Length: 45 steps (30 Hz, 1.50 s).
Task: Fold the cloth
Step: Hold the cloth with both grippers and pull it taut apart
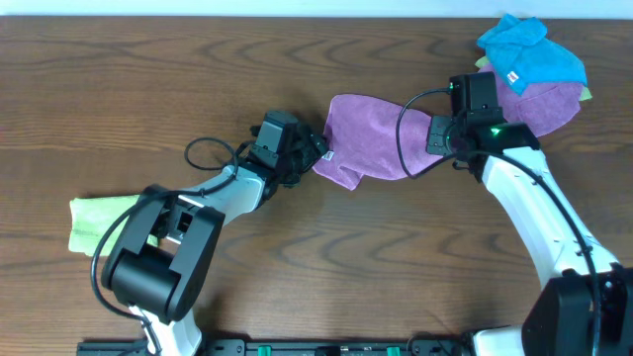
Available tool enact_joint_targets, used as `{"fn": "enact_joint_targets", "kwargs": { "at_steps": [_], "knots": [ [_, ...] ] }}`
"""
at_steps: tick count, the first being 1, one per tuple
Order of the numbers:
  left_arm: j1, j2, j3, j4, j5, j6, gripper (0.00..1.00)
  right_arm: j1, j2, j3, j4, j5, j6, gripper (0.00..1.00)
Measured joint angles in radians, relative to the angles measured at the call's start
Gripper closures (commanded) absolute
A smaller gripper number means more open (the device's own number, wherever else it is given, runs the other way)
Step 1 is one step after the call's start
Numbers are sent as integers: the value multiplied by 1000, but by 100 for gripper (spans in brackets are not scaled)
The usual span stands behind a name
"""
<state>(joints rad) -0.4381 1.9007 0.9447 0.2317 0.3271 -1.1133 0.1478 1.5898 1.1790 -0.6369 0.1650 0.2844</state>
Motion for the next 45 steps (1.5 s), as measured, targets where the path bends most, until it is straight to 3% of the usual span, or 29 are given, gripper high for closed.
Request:
{"fn": "enact_joint_targets", "kwargs": {
  "at_steps": [12, 19, 24, 25, 28, 33, 38, 45],
  "knots": [
    [-40, 20, 15, -27, 36, -50, 37, 0, 0, 0, -1, 0, 0, 99],
    [-59, 20, 24, -68, 20, -56, 43, 0, 0, 0, -1, -10, 0, 99],
    [-62, 21, 23, -98, 4, -52, 70, 0, 0, 0, -2, -13, 0, 99],
    [-63, 22, 23, -102, 2, -53, 80, 0, 0, 0, -2, -13, 0, 99],
    [-64, 23, 21, -131, -11, -43, 90, 0, 0, 0, -2, -18, 0, 99],
    [-68, 23, 20, -142, -21, -37, 85, 0, 0, 0, -2, -19, 0, 99],
    [-69, 21, 25, -129, -16, -38, 61, 0, 0, 0, -2, -30, 0, 99],
    [-75, 19, 31, -128, -22, -34, 61, 0, 0, 0, -2, -39, 0, 99]
  ]
}}
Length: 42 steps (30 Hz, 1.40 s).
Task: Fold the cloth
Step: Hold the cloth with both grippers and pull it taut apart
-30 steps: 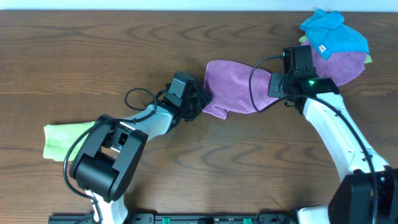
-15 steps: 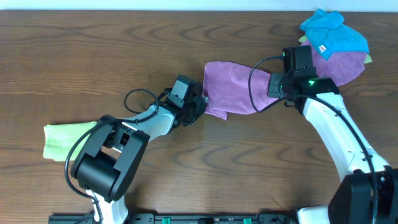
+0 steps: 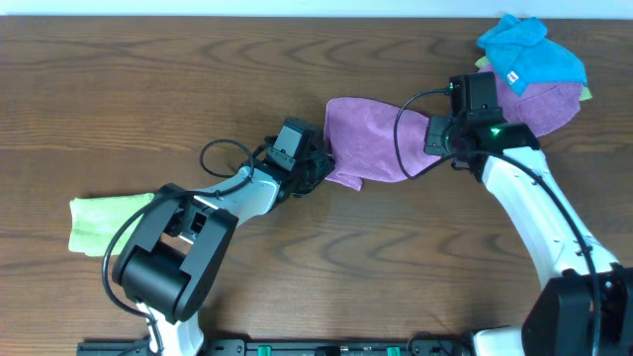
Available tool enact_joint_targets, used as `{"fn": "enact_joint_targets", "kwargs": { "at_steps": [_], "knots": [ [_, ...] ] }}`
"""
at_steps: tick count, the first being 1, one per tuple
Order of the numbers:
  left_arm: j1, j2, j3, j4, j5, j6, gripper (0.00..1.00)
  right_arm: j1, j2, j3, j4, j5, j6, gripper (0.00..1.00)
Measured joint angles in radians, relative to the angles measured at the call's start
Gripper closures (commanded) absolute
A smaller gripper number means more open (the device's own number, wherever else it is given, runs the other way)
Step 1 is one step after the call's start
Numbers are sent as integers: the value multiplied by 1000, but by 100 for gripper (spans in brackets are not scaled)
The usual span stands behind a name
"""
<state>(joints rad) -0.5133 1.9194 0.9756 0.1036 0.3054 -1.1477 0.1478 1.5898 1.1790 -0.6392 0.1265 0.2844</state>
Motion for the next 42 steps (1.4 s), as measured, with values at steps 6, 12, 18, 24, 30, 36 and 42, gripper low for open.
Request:
{"fn": "enact_joint_targets", "kwargs": {
  "at_steps": [6, 12, 18, 24, 30, 36, 42],
  "knots": [
    [-16, 9, -1, 17, -31, 1, 74, 0, 0, 0, -1, 0, 0, 99],
    [-21, 42, 6, 65, -22, 0, 84, 0, 0, 0, -6, -3, 0, 99],
    [-21, 55, 7, 82, -20, 2, 94, 0, 0, 0, -8, -3, 0, 99],
    [-19, 57, 10, 77, -15, 68, 94, 0, 0, 0, -11, -5, 0, 99],
    [24, 25, 28, -84, 45, 173, 94, 0, 0, 0, -53, -24, 0, 99],
    [122, -82, -10, -327, 47, 301, 94, 32, -2, 0, -113, -45, 8, 99],
    [175, -211, -39, -484, 12, 375, 94, 117, -43, 0, -153, -60, 55, 99]
  ]
}}
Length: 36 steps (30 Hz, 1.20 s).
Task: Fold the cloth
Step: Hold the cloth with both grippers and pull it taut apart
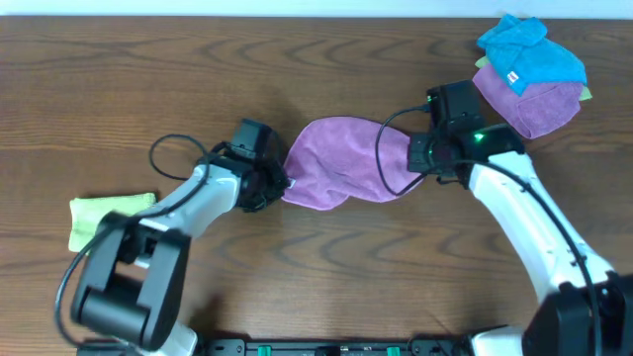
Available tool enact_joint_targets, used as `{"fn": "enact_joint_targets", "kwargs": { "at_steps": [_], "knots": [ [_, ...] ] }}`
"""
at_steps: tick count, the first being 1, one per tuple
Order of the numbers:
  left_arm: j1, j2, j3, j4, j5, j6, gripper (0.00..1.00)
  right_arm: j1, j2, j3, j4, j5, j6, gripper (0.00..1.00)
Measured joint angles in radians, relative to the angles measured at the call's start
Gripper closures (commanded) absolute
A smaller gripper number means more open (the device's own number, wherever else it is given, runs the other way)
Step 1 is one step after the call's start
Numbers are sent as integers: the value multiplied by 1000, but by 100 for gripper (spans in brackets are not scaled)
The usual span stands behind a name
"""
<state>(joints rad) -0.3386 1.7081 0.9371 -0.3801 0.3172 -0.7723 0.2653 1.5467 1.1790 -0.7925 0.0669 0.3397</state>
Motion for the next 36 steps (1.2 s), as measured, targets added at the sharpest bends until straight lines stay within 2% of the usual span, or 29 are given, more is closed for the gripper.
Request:
{"fn": "enact_joint_targets", "kwargs": {
  "at_steps": [8, 19, 26, 36],
  "knots": [
    [1, -127, 0, -115, -31, 52, 94, 92, -101, 0, -4, -6, 37, 99],
    [47, -235, 0, -200, -89, 90, 94, 87, -142, 5, 56, 50, 69, 99],
    [125, -240, 0, -201, -101, 120, 94, 80, -140, 26, 215, 126, 50, 99],
    [134, -240, 0, -176, -145, 134, 94, 34, 48, 39, 407, 148, 11, 99]
  ]
}}
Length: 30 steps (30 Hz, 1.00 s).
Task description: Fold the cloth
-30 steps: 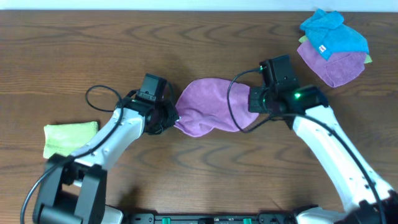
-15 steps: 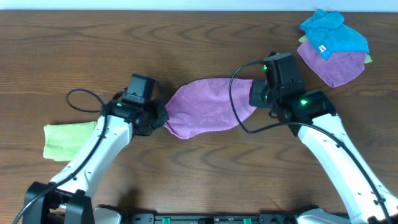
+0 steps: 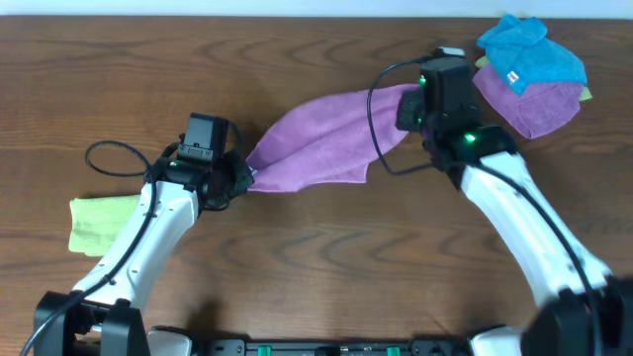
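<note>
A purple cloth (image 3: 315, 141) hangs stretched between my two grippers across the middle of the table, sagging along its lower edge. My left gripper (image 3: 244, 176) is shut on its lower left corner. At the upper right end, my right gripper (image 3: 404, 99) is shut on the other corner, its fingers mostly hidden under the wrist.
A pile of cloths sits at the back right: a blue one (image 3: 529, 49) on top of another purple one (image 3: 539, 107). A folded light green cloth (image 3: 99, 222) lies at the left. Black cables loop near both wrists.
Both grippers have moved apart with the cloth: the left one further left, the right one up toward the back. The cloth is now pulled out long and slanted instead of bunched.
The purple cloth first lay bunched near the pile, held at its right by my right gripper, my left gripper at its left edge. Then both grippers had it further left and lower. Now it is drawn out between them across the middle.
</note>
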Available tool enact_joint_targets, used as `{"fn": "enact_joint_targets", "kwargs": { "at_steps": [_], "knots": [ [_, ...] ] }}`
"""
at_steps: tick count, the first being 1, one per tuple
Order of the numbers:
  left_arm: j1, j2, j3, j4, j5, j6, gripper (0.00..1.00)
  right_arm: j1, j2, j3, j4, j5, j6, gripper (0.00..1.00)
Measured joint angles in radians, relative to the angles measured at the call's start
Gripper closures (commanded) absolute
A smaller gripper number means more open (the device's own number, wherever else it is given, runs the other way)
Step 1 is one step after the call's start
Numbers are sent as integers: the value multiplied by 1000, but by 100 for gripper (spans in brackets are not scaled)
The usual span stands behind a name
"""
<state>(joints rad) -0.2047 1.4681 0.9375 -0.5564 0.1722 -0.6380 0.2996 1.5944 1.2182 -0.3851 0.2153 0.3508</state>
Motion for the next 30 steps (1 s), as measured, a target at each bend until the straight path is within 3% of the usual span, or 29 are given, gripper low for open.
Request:
{"fn": "enact_joint_targets", "kwargs": {
  "at_steps": [8, 10, 13, 15, 21, 25, 30],
  "knots": [
    [0, 0, 0, 23, -47, 7, 94, -1, 150, 0, 175, -21, -4, 98],
    [0, 2, 0, 26, -59, 8, 94, -1, 183, 0, 222, -30, -6, 86],
    [0, 8, 0, 31, -76, 8, 94, -1, 232, 0, 288, -37, -2, 50],
    [0, 16, 0, 38, -83, 8, 94, -1, 264, 0, 333, -39, -11, 35],
    [0, 21, 0, 41, -103, 8, 94, 0, 293, 0, 394, -43, -11, 23],
    [0, 22, 0, 40, -106, 8, 94, 3, 251, 0, 302, -43, 16, 8],
    [0, 23, 0, 42, -109, 8, 94, 9, 81, 0, 132, -45, 76, 5]
  ]
}}
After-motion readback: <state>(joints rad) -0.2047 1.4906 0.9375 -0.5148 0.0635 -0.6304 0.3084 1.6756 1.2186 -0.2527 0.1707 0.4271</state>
